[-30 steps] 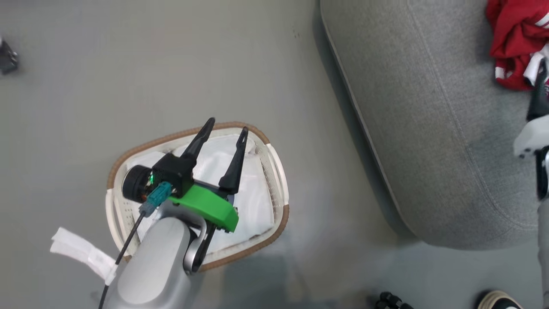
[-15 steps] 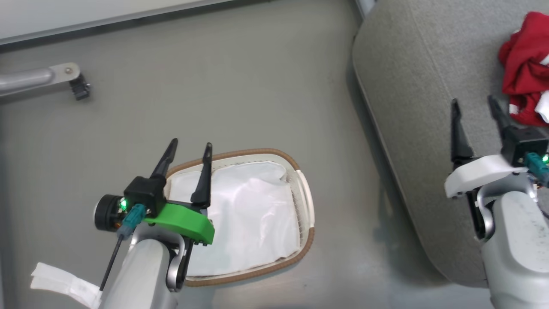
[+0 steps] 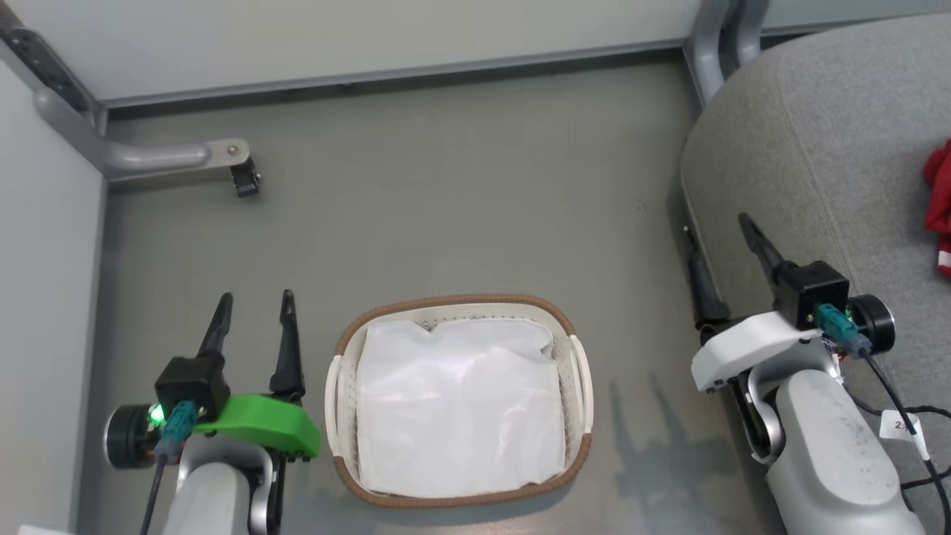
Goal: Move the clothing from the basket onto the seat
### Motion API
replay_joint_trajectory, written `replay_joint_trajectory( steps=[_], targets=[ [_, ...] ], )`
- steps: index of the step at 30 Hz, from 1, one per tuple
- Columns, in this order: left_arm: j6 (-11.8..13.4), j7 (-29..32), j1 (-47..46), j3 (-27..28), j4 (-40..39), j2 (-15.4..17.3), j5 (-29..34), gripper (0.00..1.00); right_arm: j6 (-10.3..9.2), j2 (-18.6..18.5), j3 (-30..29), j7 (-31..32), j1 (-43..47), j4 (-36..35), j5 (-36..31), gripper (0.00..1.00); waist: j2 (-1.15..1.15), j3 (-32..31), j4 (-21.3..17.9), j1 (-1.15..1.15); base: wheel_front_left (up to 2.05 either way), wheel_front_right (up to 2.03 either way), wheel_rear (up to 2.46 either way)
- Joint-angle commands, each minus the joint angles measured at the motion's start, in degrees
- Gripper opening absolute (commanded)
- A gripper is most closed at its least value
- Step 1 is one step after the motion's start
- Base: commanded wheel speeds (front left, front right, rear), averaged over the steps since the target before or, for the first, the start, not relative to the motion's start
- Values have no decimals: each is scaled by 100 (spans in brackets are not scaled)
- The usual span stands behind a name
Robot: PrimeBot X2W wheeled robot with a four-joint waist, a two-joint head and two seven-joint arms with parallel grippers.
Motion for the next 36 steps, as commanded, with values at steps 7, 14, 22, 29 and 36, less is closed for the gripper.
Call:
replay_joint_trajectory(
  steps=[7,14,22,29,36],
  targets=[
    [-186,-1,475,167,-96,-6,-184,100,-8,-7,152,-11,435,-7,181,100,0,-429,138,0,0,0,0],
    [-194,-1,884,201,-167,-7,-317,100,-8,-5,233,-11,850,-81,267,100,0,-743,116,0,0,0,0],
    [-143,-1,1316,194,-232,-6,-400,100,-8,-4,227,-11,1310,-101,313,100,0,-1096,109,0,0,0,0],
    [-184,0,1407,151,-200,-13,-491,0,-1,19,154,0,1405,-73,290,0,0,-1152,76,0,0,0,0],
    [-197,101,1365,168,6,-37,-788,0,0,51,90,124,1453,113,604,0,0,-1160,68,0,0,0,0]
  ],
)
